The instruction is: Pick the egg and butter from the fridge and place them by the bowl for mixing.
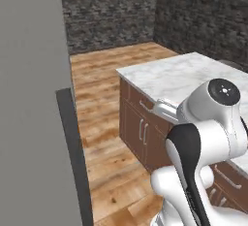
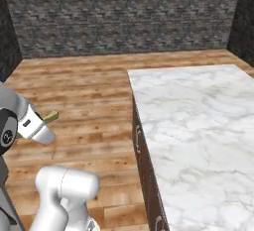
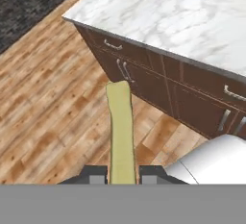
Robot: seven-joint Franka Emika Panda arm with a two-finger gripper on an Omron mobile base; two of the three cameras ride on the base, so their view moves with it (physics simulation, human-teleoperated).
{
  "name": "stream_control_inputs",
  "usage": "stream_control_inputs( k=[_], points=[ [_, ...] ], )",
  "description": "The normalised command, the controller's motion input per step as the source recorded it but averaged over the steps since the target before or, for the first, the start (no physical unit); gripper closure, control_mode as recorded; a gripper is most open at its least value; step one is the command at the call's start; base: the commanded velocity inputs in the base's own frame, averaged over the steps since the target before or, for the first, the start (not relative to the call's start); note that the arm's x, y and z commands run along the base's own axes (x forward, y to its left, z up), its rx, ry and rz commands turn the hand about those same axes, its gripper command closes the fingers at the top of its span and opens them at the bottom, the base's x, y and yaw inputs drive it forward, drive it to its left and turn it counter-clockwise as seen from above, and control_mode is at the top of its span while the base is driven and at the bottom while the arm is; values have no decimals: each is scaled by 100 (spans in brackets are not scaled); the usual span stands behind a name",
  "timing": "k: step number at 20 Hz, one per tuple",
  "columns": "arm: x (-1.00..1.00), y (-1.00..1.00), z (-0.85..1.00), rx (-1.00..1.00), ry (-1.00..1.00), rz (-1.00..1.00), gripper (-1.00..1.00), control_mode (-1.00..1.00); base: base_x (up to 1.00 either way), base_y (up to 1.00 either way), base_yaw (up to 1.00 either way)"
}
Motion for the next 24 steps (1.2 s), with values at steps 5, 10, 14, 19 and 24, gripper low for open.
stream_control_inputs(
  k=[5,10,14,19,24],
  points=[
    [0,0,0,0,0,0,100,100,-100,85,-30],
    [0,0,0,0,0,0,100,100,-100,99,7],
    [0,0,0,0,0,0,100,100,-100,85,20],
    [0,0,0,0,0,0,100,100,-100,65,37],
    [0,0,0,0,0,0,100,100,-98,10,65]
  ],
)
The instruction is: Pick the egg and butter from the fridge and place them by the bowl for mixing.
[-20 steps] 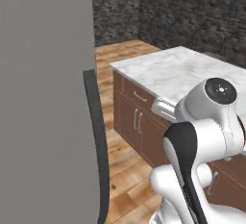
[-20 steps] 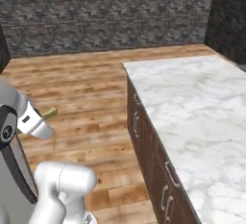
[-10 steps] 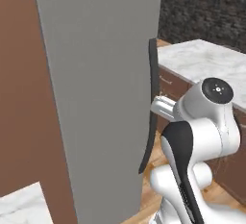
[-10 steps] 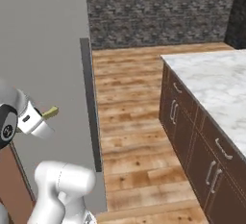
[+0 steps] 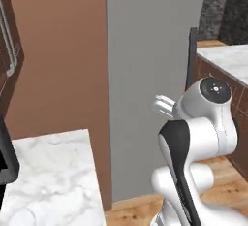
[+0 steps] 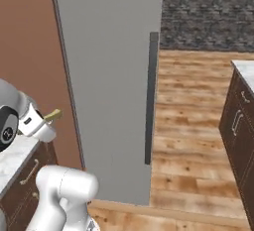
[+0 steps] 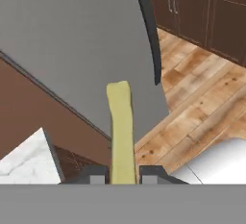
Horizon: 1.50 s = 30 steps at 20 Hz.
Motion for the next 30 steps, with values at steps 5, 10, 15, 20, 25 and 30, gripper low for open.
stream_control_inputs(
  k=[5,10,15,20,25,30],
  points=[
    [0,0,0,0,0,0,100,100,-96,-25,72],
    [0,0,0,0,0,0,100,100,-84,-20,77],
    [0,0,0,0,0,0,100,100,-70,-9,82],
    [0,0,0,0,0,0,100,100,-71,-10,82],
    [0,0,0,0,0,0,100,100,-53,-3,87],
    [0,0,0,0,0,0,100,100,-36,1,90]
  ],
)
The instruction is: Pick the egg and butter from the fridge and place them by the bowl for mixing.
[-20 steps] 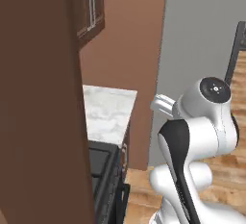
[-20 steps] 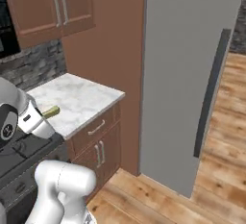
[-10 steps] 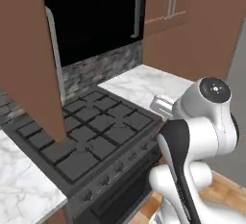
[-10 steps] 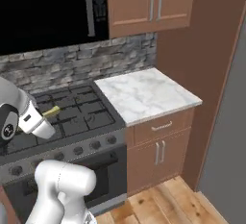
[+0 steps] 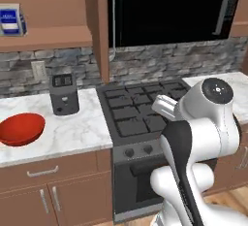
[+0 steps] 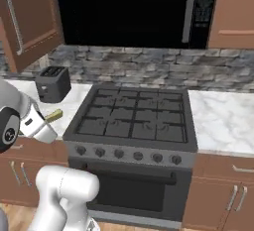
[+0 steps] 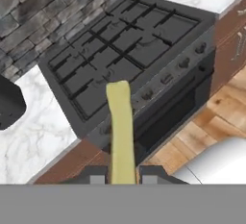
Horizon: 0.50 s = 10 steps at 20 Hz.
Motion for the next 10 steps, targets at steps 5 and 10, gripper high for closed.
stream_control_inputs(
  k=[5,10],
  points=[
    [0,0,0,0,0,0,100,100,-10,62,47],
    [0,0,0,0,0,0,100,100,-37,100,-3]
  ],
)
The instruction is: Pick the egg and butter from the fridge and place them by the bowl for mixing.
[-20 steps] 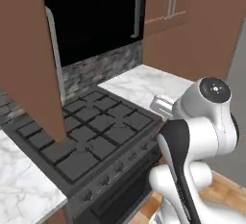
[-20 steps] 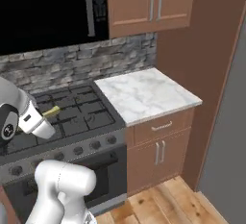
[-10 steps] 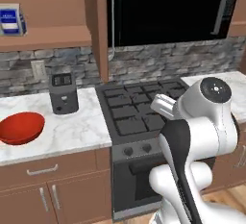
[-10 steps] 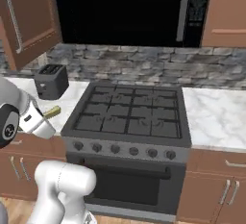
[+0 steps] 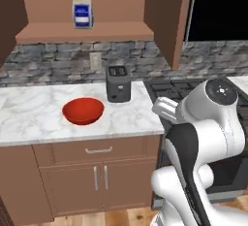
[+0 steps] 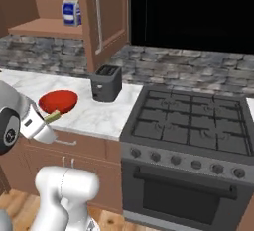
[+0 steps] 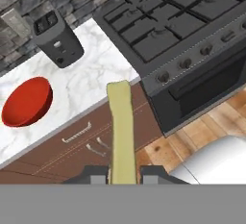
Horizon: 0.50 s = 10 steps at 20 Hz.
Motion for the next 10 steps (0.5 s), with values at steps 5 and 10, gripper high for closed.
stream_control_inputs(
  k=[5,10],
  points=[
    [0,0,0,0,0,0,100,100,20,90,0],
    [0,0,0,0,0,0,100,100,79,41,19]
  ],
)
